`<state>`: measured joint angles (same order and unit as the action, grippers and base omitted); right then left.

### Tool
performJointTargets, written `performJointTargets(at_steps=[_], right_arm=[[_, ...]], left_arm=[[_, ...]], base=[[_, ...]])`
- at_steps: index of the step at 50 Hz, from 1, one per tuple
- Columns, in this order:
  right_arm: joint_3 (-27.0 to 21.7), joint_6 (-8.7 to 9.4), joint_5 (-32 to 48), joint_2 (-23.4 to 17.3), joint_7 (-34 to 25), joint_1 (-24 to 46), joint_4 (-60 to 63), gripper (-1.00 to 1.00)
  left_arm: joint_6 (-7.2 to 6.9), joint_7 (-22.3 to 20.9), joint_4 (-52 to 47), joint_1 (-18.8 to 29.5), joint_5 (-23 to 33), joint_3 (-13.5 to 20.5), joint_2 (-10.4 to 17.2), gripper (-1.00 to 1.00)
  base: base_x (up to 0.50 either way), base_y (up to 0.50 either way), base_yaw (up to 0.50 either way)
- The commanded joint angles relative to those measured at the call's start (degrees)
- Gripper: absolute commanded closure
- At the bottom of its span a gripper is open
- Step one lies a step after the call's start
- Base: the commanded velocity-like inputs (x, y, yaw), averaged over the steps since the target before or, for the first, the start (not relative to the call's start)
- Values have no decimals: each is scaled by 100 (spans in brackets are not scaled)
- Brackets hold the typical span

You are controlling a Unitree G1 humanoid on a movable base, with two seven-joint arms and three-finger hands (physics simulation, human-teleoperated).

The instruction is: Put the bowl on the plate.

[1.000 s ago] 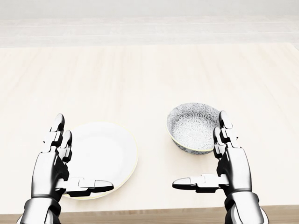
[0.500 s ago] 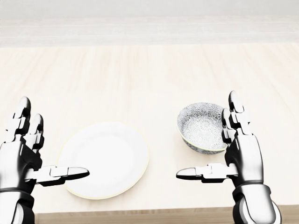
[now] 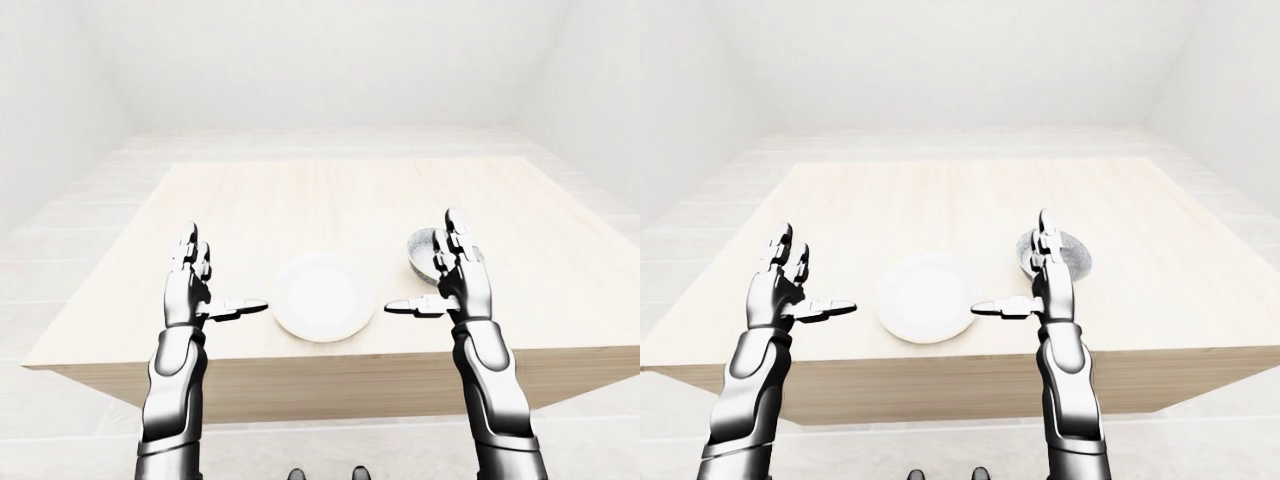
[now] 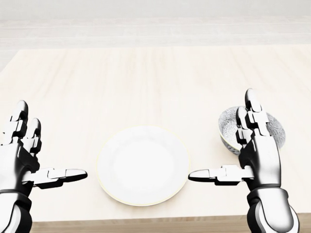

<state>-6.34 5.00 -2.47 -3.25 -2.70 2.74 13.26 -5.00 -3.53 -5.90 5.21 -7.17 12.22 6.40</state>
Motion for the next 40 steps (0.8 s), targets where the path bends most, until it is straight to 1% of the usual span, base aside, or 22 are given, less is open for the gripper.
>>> performJointTargets(at_steps=[1,13,25,28,37,40], right_arm=[[-48,0,-4,0,40,6,36,-100],[-102,0,-64,-20,-35,-65,204,-100],[-138,0,-70,-25,-25,-73,230,-100],[-141,0,-66,-24,-28,-87,242,-100],[-104,0,-42,-27,-95,-106,253,-100],[-78,0,-28,-20,-133,-125,228,-100]], left_arm=[[0,32,146,50,15,-11,54,-100],[0,71,86,-7,113,-74,12,-100],[43,85,174,12,196,-116,0,-100],[63,86,198,19,200,-111,1,-100],[46,58,106,-40,198,-103,-2,-100],[74,47,121,-50,191,-89,-5,-100]], base=[[0,9,0],[0,0,0],[0,0,0],[0,0,0],[0,0,0],[10,0,0]])
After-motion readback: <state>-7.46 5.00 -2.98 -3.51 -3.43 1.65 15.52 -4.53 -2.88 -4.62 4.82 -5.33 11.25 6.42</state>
